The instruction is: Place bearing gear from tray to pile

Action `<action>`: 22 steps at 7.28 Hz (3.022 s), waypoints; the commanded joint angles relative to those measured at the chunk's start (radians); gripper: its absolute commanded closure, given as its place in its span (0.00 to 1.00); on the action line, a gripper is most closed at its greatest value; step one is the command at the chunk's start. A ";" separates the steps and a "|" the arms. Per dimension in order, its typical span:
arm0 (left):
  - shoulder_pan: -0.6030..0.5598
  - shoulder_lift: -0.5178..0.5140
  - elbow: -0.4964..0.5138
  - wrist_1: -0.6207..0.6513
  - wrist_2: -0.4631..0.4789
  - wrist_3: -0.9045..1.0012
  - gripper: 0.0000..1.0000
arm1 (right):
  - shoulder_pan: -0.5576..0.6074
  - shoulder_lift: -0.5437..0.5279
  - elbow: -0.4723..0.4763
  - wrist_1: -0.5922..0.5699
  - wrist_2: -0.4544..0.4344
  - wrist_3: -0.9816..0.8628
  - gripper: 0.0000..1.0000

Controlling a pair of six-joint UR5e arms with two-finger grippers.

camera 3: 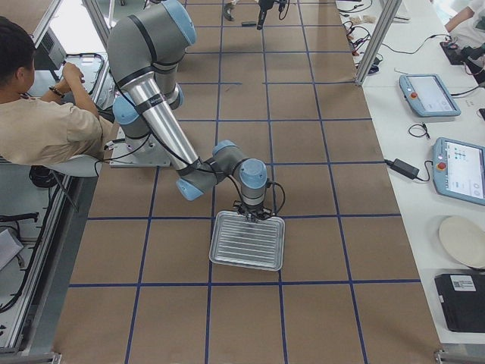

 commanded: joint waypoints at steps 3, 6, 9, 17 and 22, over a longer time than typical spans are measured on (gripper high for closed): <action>0.375 -0.026 -0.039 0.001 0.030 0.252 1.00 | 0.001 -0.011 -0.005 0.008 -0.010 0.024 0.99; 0.430 -0.072 -0.067 0.101 0.033 0.342 1.00 | 0.067 -0.156 0.006 0.132 0.025 0.283 0.99; 0.451 -0.132 -0.068 0.158 0.030 0.350 1.00 | 0.387 -0.239 0.102 0.171 0.036 0.751 0.99; 0.292 -0.072 0.036 0.017 0.045 0.257 0.00 | 1.320 -0.140 0.026 0.128 0.083 2.385 0.94; 0.134 -0.018 0.050 -0.020 0.010 0.116 0.00 | 1.248 -0.088 -0.038 0.080 0.080 2.332 0.00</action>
